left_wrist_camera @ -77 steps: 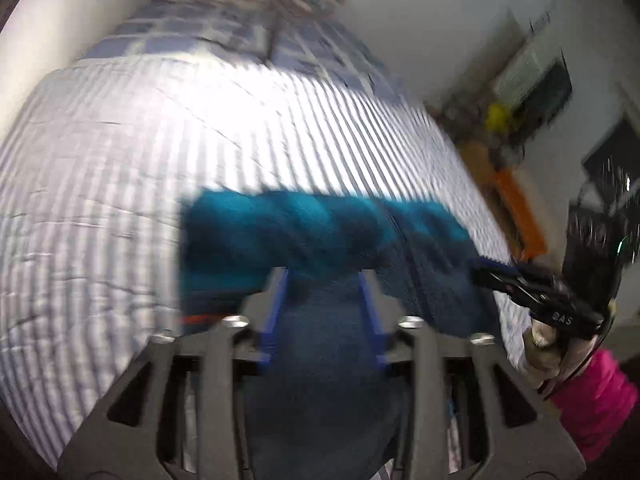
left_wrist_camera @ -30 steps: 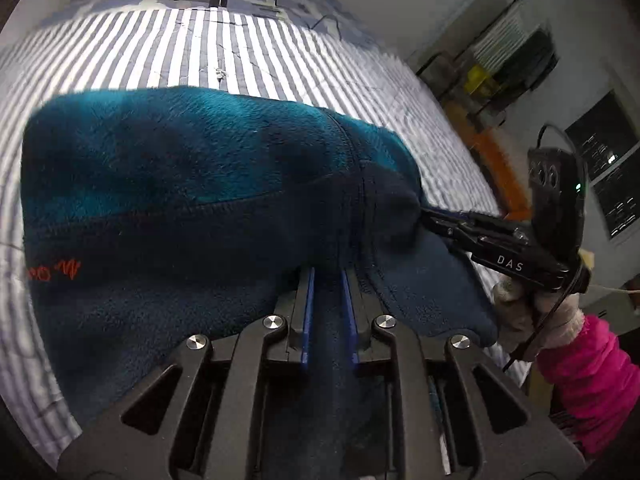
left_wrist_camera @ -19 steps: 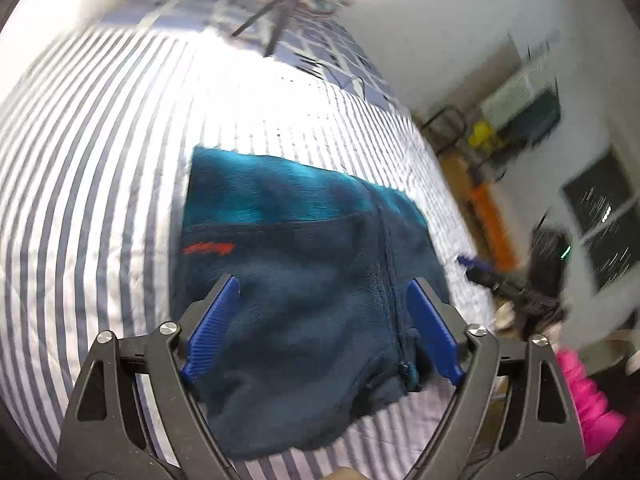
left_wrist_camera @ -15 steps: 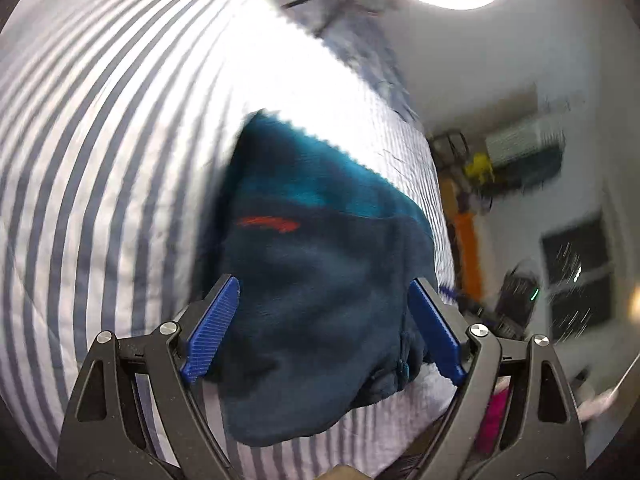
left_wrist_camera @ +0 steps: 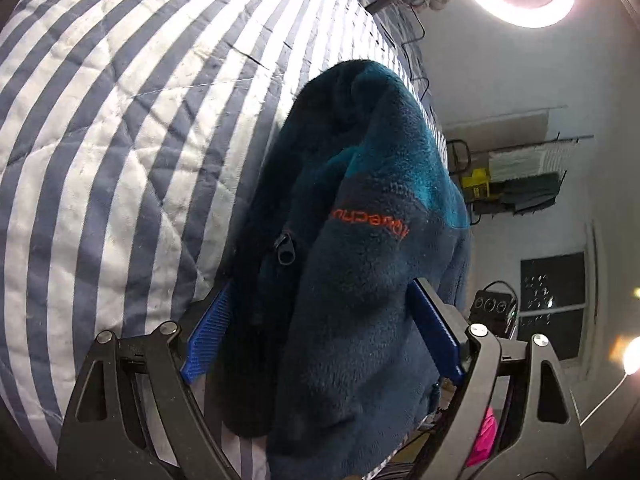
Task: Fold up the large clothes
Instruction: 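Lift the folded fleece with both tools and carry it toward the pillows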
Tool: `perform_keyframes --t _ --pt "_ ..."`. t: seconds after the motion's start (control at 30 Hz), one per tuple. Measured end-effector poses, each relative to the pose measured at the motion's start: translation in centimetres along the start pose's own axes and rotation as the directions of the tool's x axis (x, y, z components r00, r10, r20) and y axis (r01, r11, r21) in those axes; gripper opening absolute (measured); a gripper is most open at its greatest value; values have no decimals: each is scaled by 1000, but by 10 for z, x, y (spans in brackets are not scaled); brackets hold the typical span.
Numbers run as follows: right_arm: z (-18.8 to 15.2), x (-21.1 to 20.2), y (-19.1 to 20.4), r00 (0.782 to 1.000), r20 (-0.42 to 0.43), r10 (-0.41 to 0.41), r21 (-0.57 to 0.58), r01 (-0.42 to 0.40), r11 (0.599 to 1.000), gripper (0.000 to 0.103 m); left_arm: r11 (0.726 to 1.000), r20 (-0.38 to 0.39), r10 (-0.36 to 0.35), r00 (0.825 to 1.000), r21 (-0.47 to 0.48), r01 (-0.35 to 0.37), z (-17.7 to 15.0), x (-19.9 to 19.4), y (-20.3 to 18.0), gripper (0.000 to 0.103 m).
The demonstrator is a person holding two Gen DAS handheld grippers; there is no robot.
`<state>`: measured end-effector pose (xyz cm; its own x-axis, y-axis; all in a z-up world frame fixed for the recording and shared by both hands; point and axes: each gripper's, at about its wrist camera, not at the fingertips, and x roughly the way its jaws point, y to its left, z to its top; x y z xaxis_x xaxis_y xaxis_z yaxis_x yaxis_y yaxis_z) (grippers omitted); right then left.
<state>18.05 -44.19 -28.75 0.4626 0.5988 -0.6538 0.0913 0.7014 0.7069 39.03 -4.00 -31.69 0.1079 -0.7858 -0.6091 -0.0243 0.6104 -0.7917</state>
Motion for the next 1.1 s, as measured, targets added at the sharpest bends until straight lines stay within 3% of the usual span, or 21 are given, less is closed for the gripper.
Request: perform_keyframes --t 0.07,0.13,0.23,0.27,0.4,0.57,0.7,0.9,1.1 --pt "0 6 3 1000 -8 14 -8 -14 1000 80 1000 1 15 1000 6 -15 1 4 -5 74" --pt "2 14 7 999 -20 32 -12 -32 999 66 999 8 48 999 17 -48 0 9 -9 67" --pt "1 21 12 999 -32 42 5 -42 999 52 985 23 136 990 107 -137 -2 24 -39 52" --pt "1 22 15 998 -31 46 1 -46 999 43 976 39 158 987 148 -162 -4 24 -49 45" --pt "2 21 42 999 -10 -40 -73 39 997 26 945 89 214 973 232 -230 -14 21 -75 32" --pt "3 26 85 988 27 -150 -179 153 972 21 918 136 235 963 295 -265 -28 9 -103 28" --pt "0 22 110 980 60 -188 -245 197 949 20 901 153 225 962 343 -265 -27 1 -126 26" --pt "6 -2 127 966 121 -230 -309 257 916 19 882 156 196 968 403 -243 -25 17 -159 26" --pt "24 -40 117 940 196 -280 -336 333 881 19 860 152 149 977 468 -204 -12 46 -197 26"
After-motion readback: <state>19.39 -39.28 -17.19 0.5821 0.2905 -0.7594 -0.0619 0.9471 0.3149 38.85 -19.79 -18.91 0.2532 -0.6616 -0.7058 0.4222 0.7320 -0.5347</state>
